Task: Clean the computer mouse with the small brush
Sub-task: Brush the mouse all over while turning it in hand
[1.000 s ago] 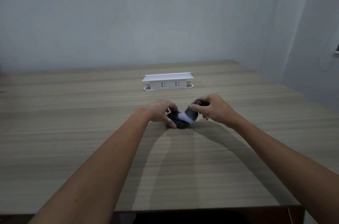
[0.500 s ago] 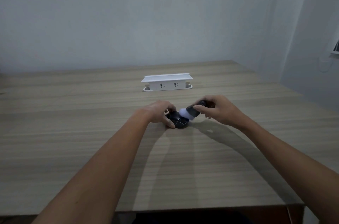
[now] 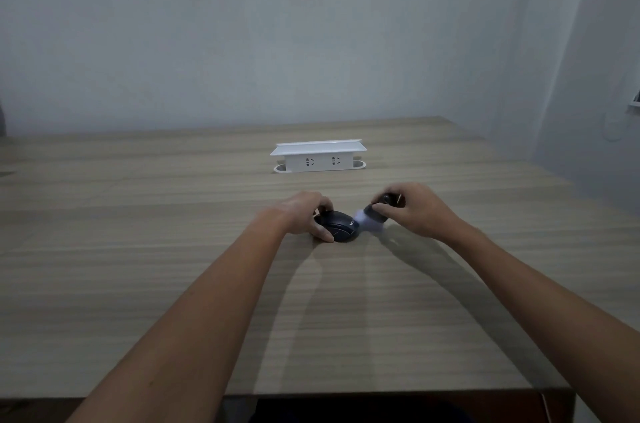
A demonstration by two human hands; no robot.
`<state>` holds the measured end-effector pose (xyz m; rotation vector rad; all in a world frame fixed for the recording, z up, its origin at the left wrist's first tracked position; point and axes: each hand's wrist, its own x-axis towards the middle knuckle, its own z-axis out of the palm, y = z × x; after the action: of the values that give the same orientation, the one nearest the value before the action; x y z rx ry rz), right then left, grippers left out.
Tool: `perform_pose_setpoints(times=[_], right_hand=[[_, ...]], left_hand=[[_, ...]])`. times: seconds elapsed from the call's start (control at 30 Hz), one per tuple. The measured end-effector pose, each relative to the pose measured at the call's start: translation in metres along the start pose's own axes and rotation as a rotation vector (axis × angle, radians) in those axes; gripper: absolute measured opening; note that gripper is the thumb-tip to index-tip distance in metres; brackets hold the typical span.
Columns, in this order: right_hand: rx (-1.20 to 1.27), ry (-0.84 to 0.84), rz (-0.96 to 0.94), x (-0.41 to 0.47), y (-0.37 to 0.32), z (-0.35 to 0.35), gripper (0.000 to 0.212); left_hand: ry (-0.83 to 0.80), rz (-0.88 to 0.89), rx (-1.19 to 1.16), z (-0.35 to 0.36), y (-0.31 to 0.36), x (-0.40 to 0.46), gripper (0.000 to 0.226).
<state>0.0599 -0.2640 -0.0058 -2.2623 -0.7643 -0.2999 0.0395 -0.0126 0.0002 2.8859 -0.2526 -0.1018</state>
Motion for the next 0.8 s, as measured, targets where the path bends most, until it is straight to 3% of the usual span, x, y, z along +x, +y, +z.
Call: perform_pose_setpoints(times=[0.17,0.3,0.43,0.53,0.7,0.8], right_hand=[[0.182,-0.072,-0.033,-0.004,-0.013,0.001,0.014],[-0.005,0.060,-0.037,0.000,-0.010,0.009,0.012],[0.059,0.109,-0.038,0.001,-0.015,0.009,0.010],[0.125,0.038,-0.025,-0.001,-0.015,0.011,0.010],[0.025,0.155,-0.044,-0.003,-0.014,0.012,0.011],[0.134,-0.004,-0.101,-0.009,-0.023,0.013,0.013]], left_hand=[[0.038,-0.006,0.007,0.005,0.000,-0.001,0.063],[0.039,-0.042,0.008,0.006,0.000,-0.005,0.067],[0.004,-0.046,-0.098,0.001,0.000,-0.011,0.068],[0.009,0.001,-0.141,-0.002,-0.001,-0.014,0.055],[-0.002,0.065,-0.182,0.003,-0.004,-0.013,0.040],[0.022,0.059,-0.191,0.006,-0.007,-0.012,0.040]])
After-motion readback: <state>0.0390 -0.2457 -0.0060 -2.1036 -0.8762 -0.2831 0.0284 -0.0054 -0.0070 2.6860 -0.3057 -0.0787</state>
